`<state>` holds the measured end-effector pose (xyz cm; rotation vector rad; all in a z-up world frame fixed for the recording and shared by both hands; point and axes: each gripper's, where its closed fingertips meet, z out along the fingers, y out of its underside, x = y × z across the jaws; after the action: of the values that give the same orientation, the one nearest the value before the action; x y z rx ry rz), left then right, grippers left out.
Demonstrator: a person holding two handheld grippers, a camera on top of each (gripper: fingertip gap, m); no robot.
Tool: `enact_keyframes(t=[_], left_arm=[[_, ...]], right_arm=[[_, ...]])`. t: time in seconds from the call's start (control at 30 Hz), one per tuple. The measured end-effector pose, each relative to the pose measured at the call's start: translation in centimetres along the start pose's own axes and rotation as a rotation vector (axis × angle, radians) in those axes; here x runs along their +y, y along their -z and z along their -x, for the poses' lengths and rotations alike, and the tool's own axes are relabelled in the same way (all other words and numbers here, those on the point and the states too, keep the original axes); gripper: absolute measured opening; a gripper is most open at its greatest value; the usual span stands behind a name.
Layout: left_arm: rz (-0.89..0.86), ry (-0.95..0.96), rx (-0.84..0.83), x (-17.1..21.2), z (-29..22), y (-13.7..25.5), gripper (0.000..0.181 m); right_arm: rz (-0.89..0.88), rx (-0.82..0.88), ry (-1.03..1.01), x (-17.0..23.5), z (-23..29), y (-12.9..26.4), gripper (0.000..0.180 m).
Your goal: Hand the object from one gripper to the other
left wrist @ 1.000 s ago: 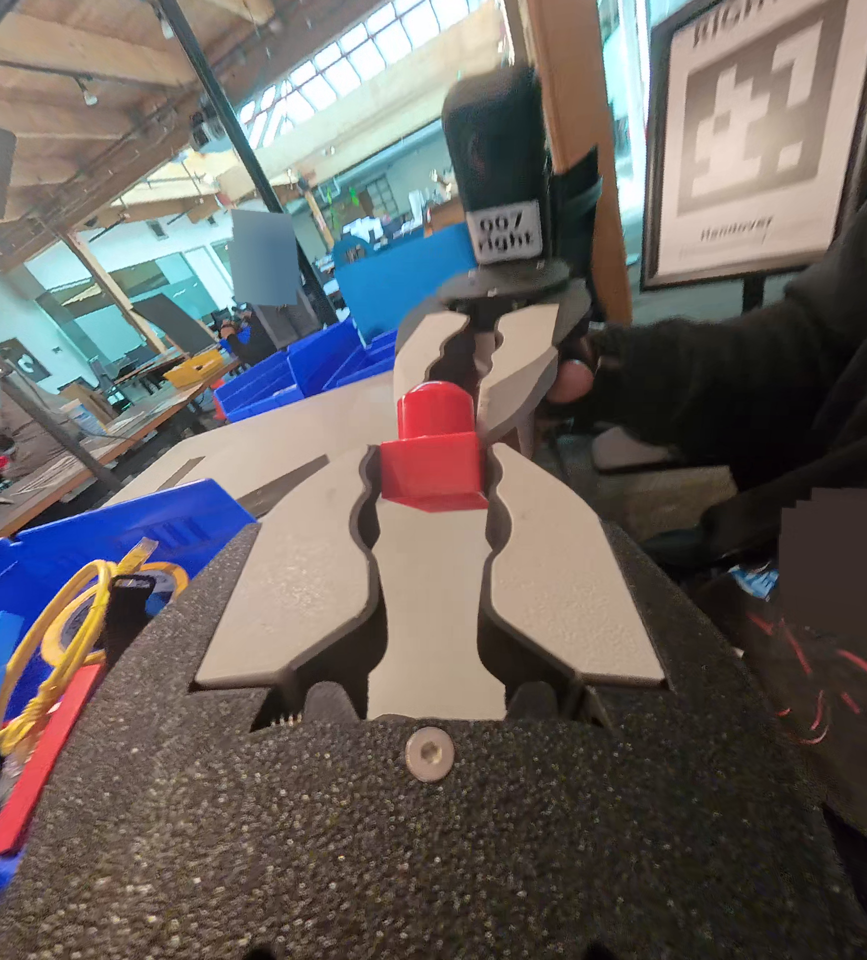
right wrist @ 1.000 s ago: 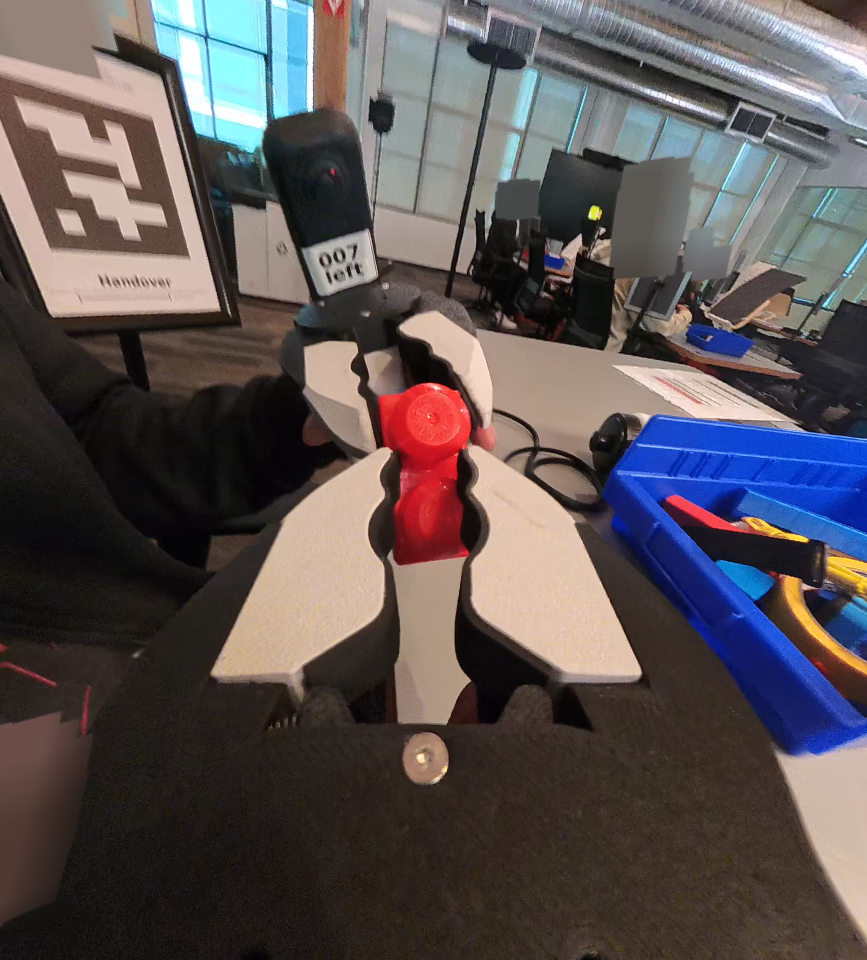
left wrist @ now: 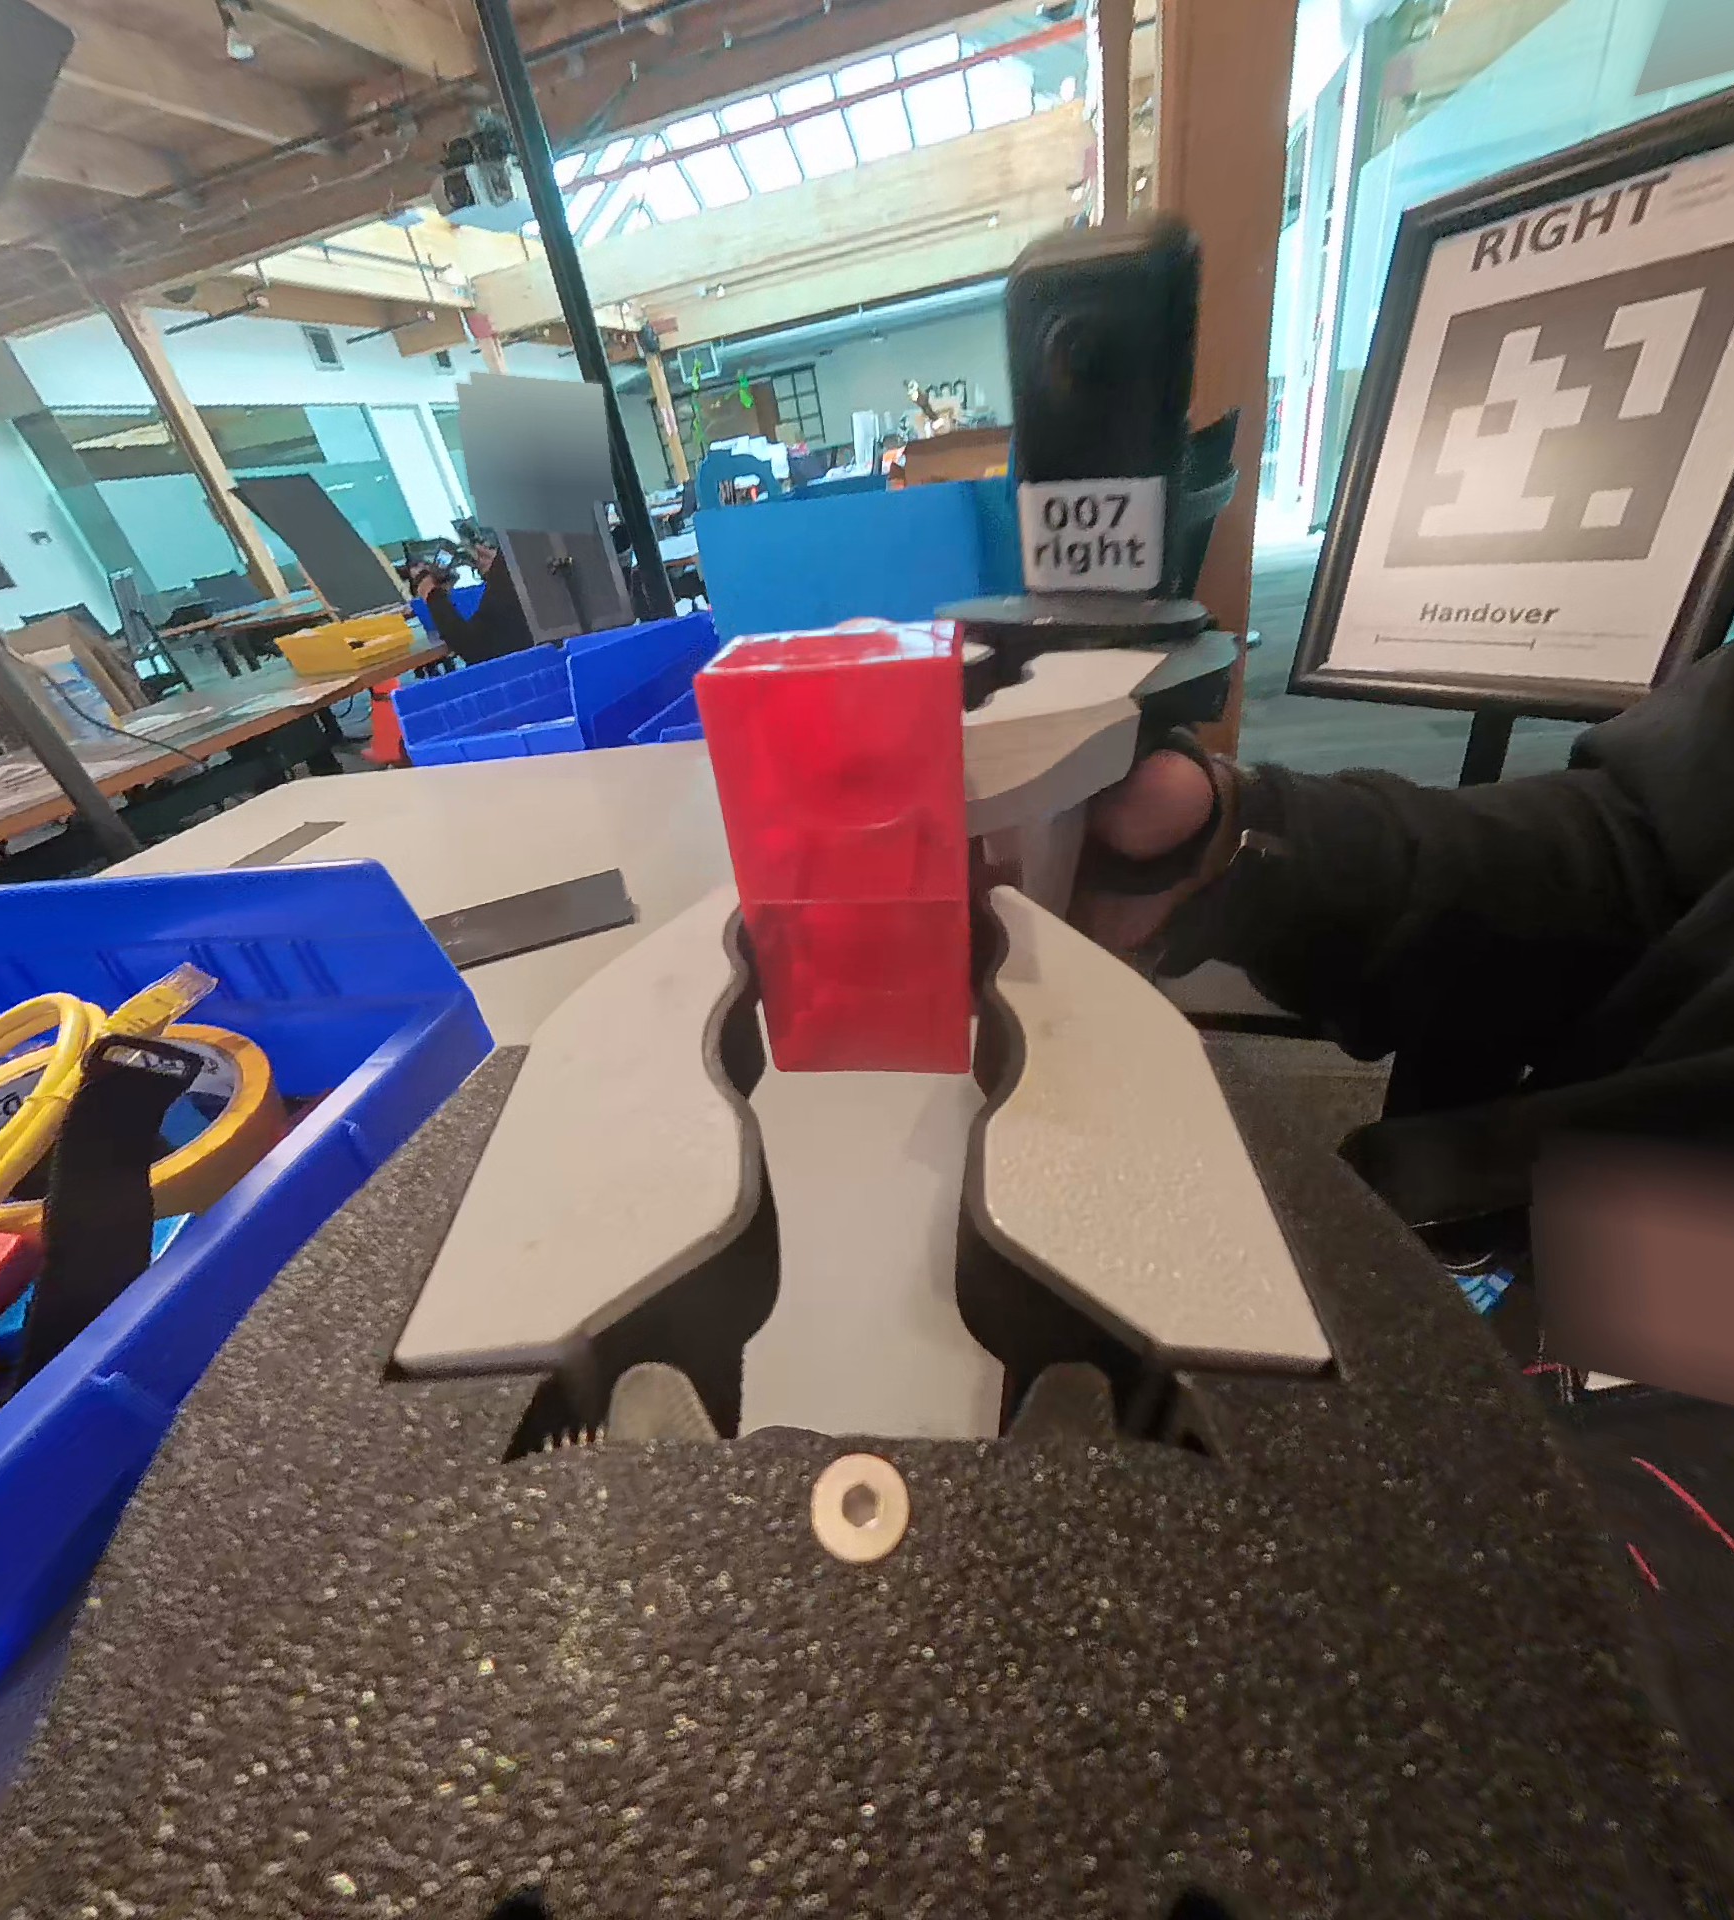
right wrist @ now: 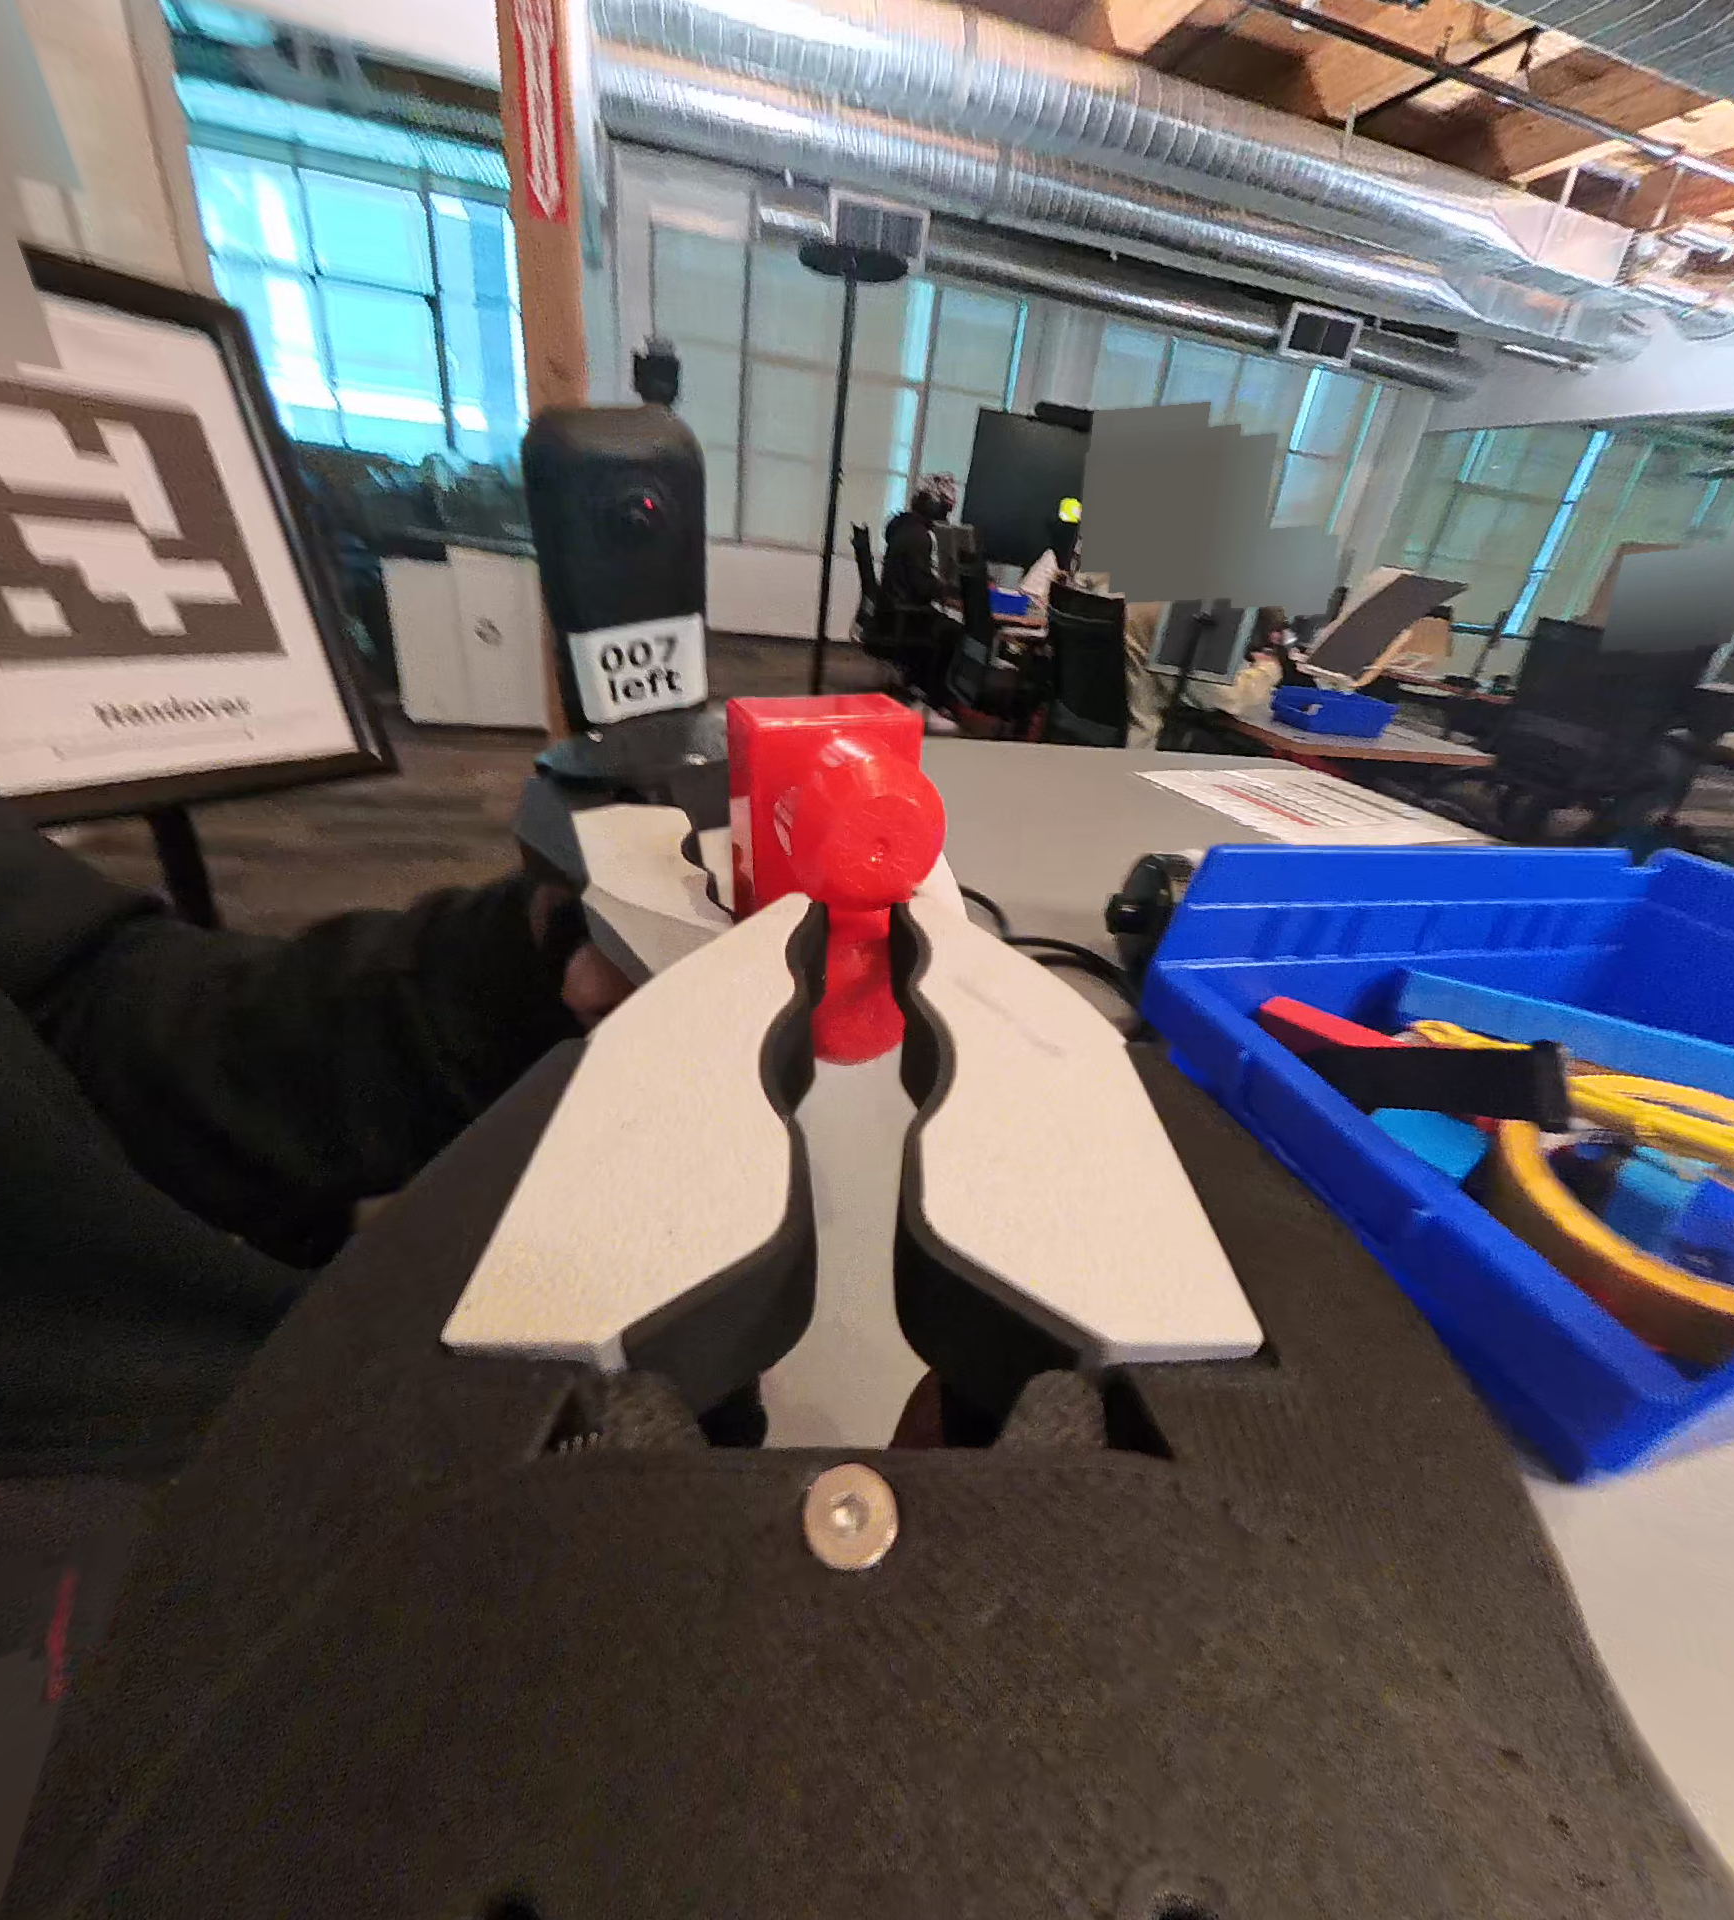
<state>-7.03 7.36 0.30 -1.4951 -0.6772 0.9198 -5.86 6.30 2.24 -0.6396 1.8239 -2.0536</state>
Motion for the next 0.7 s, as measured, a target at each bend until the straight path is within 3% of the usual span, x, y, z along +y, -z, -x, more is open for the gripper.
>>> enact_keyframes(t=[0.2, 0.37, 0.5, 0.7], left_arm=[[-0.009, 0.003, -0.048, -0.6, 0.8, 0.6, 0.038], [0.100, -0.131, -0.123, 0.0, 1.2, 0.8, 0.038], [0.282, -0.338, -0.244, 1.3, 2.1, 0.9, 0.038], [0.454, -0.732, -0.268, 2.3, 1.0, 0.4, 0.038]], right_arm=[[0.101, 0.148, 0.299, -1.0, -1.2, 1.7, 0.023], [0.187, 0.184, 0.573, -1.8, -0.5, 2.1, 0.037], [0.328, 0.185, 0.809, -1.3, 0.4, 1.9, 0.046], [0.520, 0.128, 0.875, 1.1, 1.2, 1.0, 0.054]])
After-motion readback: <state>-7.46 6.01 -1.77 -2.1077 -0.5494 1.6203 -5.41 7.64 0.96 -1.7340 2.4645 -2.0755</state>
